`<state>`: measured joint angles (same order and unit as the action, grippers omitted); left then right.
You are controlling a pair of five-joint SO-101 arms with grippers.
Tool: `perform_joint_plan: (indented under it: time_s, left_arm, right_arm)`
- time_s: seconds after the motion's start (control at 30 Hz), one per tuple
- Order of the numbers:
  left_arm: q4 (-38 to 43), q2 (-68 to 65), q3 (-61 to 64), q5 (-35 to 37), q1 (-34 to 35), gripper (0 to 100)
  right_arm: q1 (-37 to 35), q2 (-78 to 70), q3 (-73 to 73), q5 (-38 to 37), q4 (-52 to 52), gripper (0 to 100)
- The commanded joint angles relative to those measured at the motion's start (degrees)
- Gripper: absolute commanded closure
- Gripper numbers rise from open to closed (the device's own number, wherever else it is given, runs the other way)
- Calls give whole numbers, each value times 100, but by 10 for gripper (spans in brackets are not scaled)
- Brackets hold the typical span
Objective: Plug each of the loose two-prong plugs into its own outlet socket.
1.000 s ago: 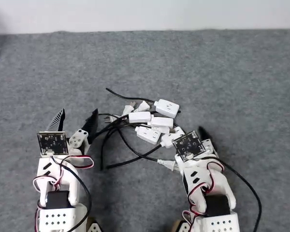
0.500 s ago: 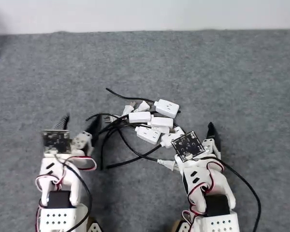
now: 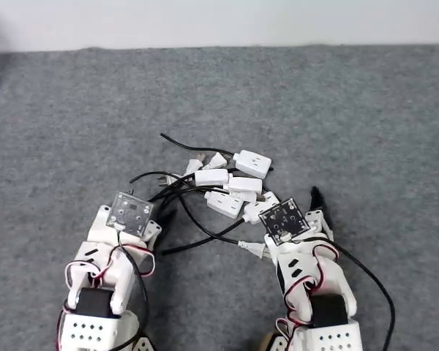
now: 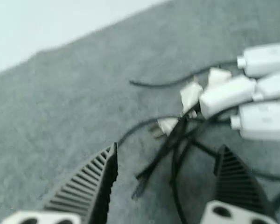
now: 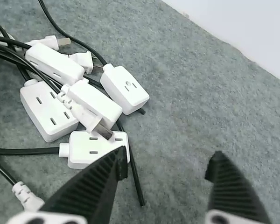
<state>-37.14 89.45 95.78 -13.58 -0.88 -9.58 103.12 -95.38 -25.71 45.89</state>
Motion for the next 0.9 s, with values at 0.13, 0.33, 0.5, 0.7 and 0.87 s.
perform_joint_plan:
  time_s: [0.13, 0.33, 0.5, 0.7, 0.87]
  left_arm:
    - [-114, 35, -119, -79, -62, 683]
    - [202, 44, 110, -132, 9, 684]
    - [211, 44, 110, -360, 0, 684]
    - [193, 44, 84, -360, -44, 684]
    - [44, -9, -92, -352, -53, 684]
  right_arm:
    - [-57, 40, -105, -26, -145, 840]
    - [-48, 31, -105, -62, -84, 740]
    - [75, 75, -105, -255, 215, 820]
    - [295, 31, -105, -308, -22, 927]
    - [303, 31, -105, -308, -22, 807]
